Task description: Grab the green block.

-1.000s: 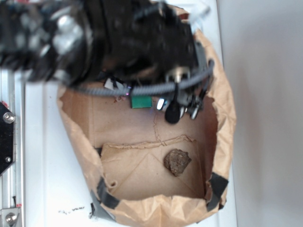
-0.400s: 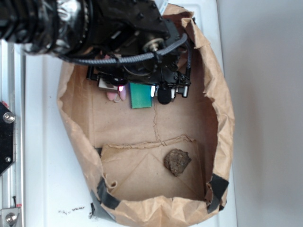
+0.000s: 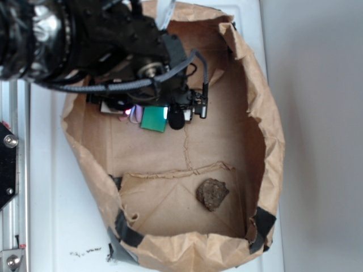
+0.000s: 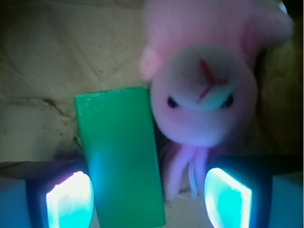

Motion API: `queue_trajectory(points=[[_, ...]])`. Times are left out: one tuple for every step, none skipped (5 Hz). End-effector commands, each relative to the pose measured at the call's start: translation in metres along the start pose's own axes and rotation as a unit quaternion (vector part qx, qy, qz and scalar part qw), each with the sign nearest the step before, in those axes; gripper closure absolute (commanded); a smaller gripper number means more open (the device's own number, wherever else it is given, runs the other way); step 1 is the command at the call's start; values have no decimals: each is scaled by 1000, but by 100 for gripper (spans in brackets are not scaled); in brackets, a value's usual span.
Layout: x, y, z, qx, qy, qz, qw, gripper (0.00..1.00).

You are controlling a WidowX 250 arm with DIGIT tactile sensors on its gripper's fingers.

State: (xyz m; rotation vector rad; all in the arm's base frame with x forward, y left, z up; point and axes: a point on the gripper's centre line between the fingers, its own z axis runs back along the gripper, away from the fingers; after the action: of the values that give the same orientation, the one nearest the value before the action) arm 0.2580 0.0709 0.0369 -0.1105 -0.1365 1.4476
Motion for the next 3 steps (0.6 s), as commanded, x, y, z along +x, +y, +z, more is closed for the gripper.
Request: queue_trajectory(points=[[-3, -5, 3, -8, -9, 46, 999, 0], [-9, 1, 3, -12, -15, 34, 999, 0], [-10, 7, 6, -27, -14, 23, 999, 0]])
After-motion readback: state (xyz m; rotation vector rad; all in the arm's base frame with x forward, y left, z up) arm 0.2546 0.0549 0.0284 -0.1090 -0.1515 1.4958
